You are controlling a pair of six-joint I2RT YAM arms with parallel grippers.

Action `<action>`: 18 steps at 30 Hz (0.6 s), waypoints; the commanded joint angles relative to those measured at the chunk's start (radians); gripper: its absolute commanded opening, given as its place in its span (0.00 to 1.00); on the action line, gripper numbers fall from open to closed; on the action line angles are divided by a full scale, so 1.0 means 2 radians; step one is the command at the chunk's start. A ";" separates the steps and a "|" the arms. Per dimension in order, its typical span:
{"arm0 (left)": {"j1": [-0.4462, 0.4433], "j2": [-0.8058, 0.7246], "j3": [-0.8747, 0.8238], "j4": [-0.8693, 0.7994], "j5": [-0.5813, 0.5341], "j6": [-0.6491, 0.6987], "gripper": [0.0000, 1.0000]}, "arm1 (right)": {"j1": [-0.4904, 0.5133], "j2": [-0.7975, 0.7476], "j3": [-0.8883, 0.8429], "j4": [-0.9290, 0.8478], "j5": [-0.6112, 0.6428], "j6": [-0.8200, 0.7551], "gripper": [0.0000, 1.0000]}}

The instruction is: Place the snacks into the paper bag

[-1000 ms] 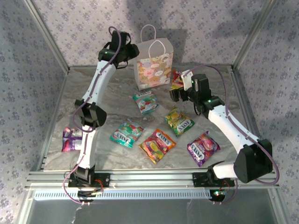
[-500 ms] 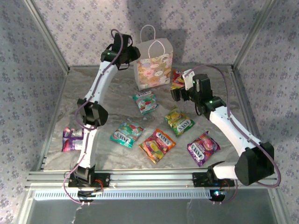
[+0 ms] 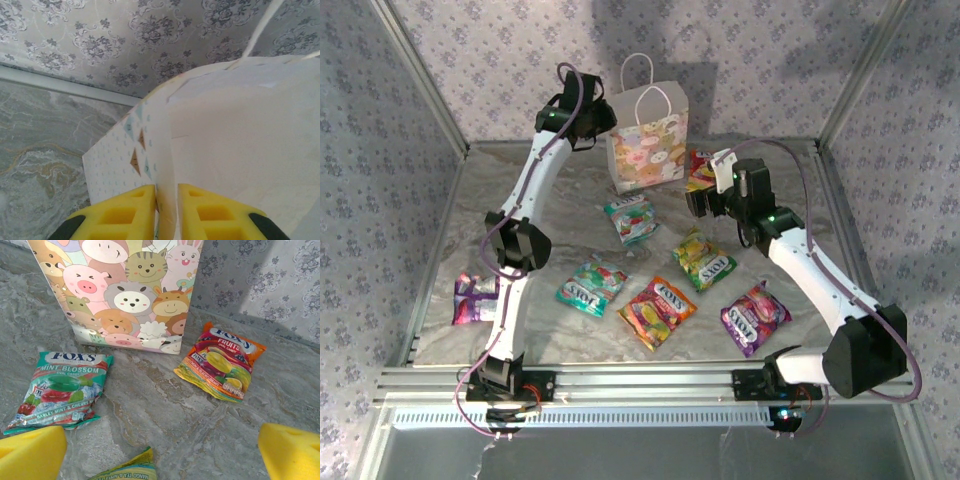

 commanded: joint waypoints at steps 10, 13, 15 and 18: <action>0.006 -0.043 0.019 -0.050 -0.028 0.022 0.21 | 0.003 -0.012 -0.002 -0.005 0.006 -0.009 1.00; 0.011 -0.050 0.017 -0.065 -0.046 0.023 0.16 | 0.002 -0.012 -0.004 -0.004 0.004 -0.008 1.00; 0.015 -0.054 0.018 -0.071 -0.050 0.024 0.14 | 0.003 -0.012 -0.004 -0.004 0.004 -0.007 1.00; 0.022 -0.059 0.018 -0.081 -0.058 0.026 0.14 | 0.002 -0.011 -0.004 -0.004 0.003 -0.007 1.00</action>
